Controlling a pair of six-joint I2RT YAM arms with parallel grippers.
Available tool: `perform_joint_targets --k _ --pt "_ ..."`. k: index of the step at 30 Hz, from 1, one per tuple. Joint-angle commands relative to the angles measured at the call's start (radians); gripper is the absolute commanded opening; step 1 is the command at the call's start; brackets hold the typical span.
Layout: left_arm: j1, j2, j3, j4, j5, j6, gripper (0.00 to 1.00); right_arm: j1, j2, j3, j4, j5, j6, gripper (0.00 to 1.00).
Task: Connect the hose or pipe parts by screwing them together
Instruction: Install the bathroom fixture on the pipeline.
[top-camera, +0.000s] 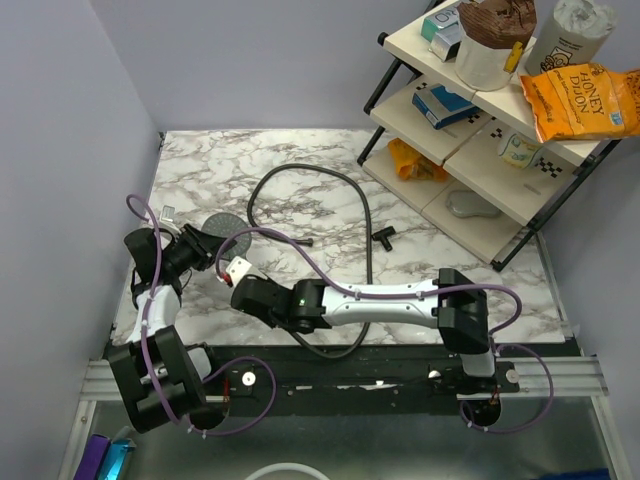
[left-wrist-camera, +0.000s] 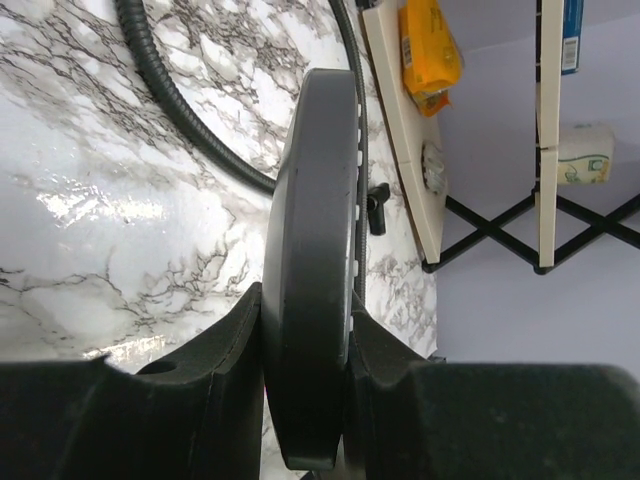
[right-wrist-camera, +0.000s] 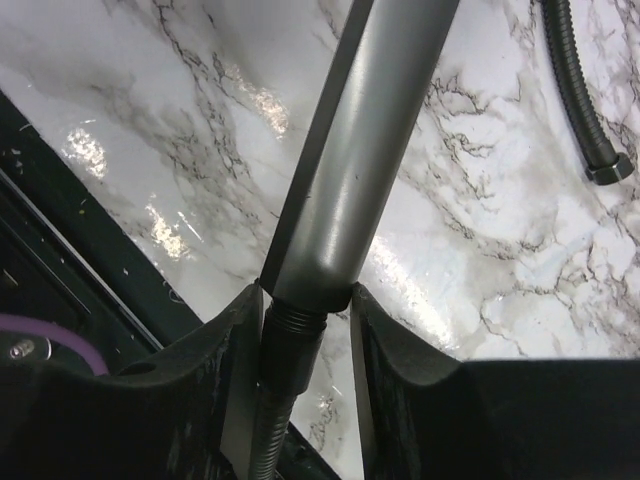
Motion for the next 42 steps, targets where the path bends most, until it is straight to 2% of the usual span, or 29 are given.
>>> perform_joint_targets --k 1,8,10,11,12,14,15,24,27,32,36,37,39,40,42 --pt "0.006 -0.012 0.023 0.023 0.023 -0.031 0.00 0.002 0.019 0.029 0.033 0.002 0.004 0.39" --pt "0.004 -0.015 0.017 0.043 0.033 -0.048 0.00 -0.026 -0.016 0.034 0.047 -0.040 0.027 0.19" --pt "0.006 -0.015 0.011 0.059 0.041 -0.060 0.00 -0.055 -0.057 0.005 0.081 -0.137 0.043 0.17" --pt "0.004 -0.015 0.009 0.065 0.043 -0.065 0.00 -0.069 -0.076 -0.014 0.134 -0.186 0.046 0.17" --pt "0.004 -0.015 0.007 0.075 0.047 -0.072 0.00 -0.081 -0.093 -0.031 0.170 -0.314 0.058 0.17" --pt "0.004 -0.012 0.004 0.087 0.058 -0.081 0.00 -0.121 -0.139 -0.097 0.284 -0.427 0.079 0.17" --pt "0.004 -0.007 0.001 0.102 0.066 -0.092 0.00 -0.134 -0.148 -0.113 0.318 -0.558 0.104 0.16" --pt "-0.002 -0.015 -0.005 0.136 0.082 -0.118 0.00 -0.254 -0.136 -0.291 0.671 -1.043 0.300 0.17" --pt "0.000 -0.016 -0.009 0.150 0.087 -0.129 0.00 -0.283 -0.111 -0.385 0.863 -1.143 0.432 0.17" --pt "0.001 -0.022 -0.014 0.168 0.093 -0.144 0.00 -0.319 -0.061 -0.503 1.192 -1.182 0.616 0.17" --pt "0.001 -0.028 -0.014 0.171 0.093 -0.147 0.00 -0.343 -0.015 -0.577 1.392 -1.183 0.765 0.26" --pt "0.001 -0.030 -0.014 0.171 0.092 -0.147 0.00 -0.349 -0.006 -0.591 1.409 -1.179 0.774 0.35" --pt "0.001 -0.030 -0.014 0.171 0.090 -0.147 0.00 -0.352 -0.005 -0.601 1.390 -1.162 0.765 0.46" --pt "0.003 -0.032 -0.014 0.171 0.090 -0.146 0.00 -0.355 -0.013 -0.606 1.367 -1.134 0.750 0.59" --pt "0.006 -0.036 -0.013 0.159 0.086 -0.141 0.00 -0.362 -0.059 -0.608 1.223 -1.096 0.665 0.69"
